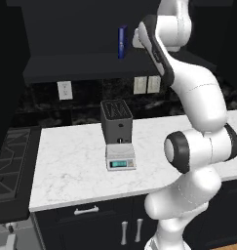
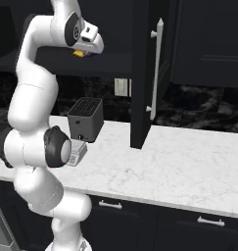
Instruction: Pick the bar and place it on the digital scale for weighing, and close the cabinet.
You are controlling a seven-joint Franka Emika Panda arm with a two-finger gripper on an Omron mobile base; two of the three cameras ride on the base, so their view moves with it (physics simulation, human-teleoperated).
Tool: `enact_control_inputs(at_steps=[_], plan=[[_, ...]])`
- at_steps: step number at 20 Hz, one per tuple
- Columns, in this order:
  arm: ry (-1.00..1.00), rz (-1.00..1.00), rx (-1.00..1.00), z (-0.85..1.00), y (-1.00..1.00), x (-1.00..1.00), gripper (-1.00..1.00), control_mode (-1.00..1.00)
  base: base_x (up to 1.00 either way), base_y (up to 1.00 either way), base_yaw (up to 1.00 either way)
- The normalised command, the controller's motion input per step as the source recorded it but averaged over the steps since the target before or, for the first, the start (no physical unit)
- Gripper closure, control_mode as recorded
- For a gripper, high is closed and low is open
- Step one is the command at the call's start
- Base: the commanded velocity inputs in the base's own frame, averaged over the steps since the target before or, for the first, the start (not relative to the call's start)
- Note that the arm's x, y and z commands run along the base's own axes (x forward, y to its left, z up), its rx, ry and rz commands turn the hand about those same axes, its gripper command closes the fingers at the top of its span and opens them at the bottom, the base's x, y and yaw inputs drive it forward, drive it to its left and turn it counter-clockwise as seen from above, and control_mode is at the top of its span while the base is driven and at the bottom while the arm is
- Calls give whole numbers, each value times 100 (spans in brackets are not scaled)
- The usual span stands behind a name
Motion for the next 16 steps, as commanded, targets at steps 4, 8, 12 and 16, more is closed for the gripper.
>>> enact_control_inputs(at_steps=[4,8,12,16], plan=[[-62,0,13,0,1,-100,100,-100,0,0,0],[-38,0,11,1,3,-100,100,-100,0,0,0],[19,12,2,52,0,-100,100,-100,0,0,0],[16,24,-2,32,-3,-100,100,-100,0,0,0]])
